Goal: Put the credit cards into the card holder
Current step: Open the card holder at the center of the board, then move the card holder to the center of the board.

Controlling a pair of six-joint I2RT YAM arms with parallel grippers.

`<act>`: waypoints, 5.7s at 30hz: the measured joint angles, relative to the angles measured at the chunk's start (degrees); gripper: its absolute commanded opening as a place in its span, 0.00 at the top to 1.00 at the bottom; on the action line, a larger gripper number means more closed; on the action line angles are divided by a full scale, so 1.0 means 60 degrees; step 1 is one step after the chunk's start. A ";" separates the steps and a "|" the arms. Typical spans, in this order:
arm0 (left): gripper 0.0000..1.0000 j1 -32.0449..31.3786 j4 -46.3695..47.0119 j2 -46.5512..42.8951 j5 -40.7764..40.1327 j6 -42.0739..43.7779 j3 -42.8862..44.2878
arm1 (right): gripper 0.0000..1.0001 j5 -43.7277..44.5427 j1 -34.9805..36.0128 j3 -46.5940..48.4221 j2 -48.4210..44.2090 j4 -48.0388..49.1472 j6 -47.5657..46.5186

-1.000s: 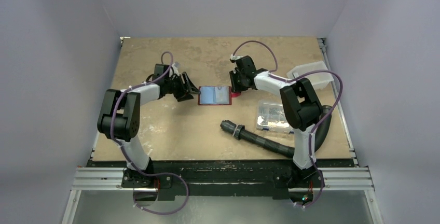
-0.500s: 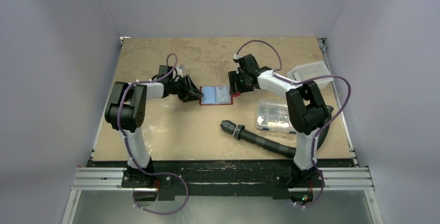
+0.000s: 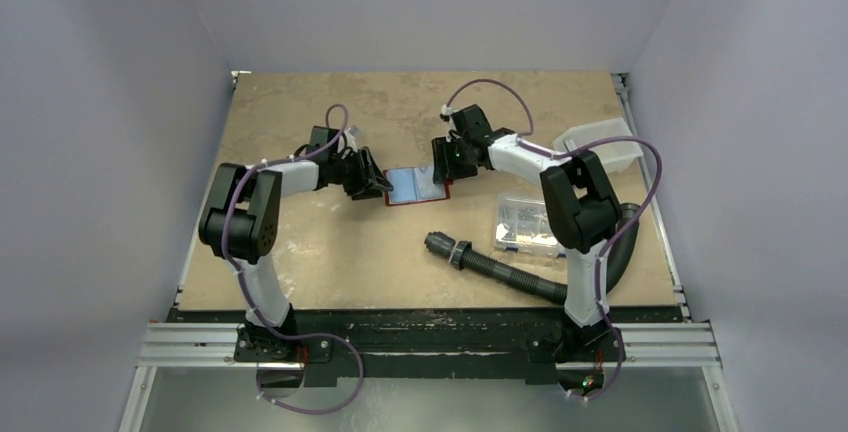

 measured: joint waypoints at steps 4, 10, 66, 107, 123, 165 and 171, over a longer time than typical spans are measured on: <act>0.40 0.0015 -0.0852 -0.0878 -0.0922 0.0437 -0.0182 | 0.27 0.0073 0.0029 0.0000 -0.0135 -0.0168 0.0135; 0.31 -0.0120 -0.1494 -0.2677 -0.1778 0.0743 -0.0058 | 0.01 0.1519 -0.0925 -0.0204 -0.2175 -0.1089 0.0514; 0.29 -0.0856 -0.1497 -0.3920 -0.3209 0.2164 -0.0138 | 1.00 0.0532 0.0678 0.3468 0.2116 0.0011 -0.0189; 0.29 -0.0117 -0.1490 -0.4142 -0.3544 0.2164 -0.0295 | 1.00 -0.0809 0.2280 0.6153 0.4149 0.1854 0.7628; 0.28 0.0255 -0.2208 -0.4448 -0.4124 0.2412 -0.0295 | 0.56 -0.1898 0.2936 0.7446 0.5031 0.2109 0.7781; 0.26 -0.1122 -0.1756 -0.4335 -0.3209 0.2404 -0.0295 | 0.01 -0.1413 -0.6965 0.1184 -0.0780 -0.2386 -0.2361; 0.26 -0.1151 -0.1756 -0.4284 -0.3238 0.2408 -0.0295 | 0.01 -0.1490 -0.7005 0.0743 -0.0696 -0.2218 -0.2827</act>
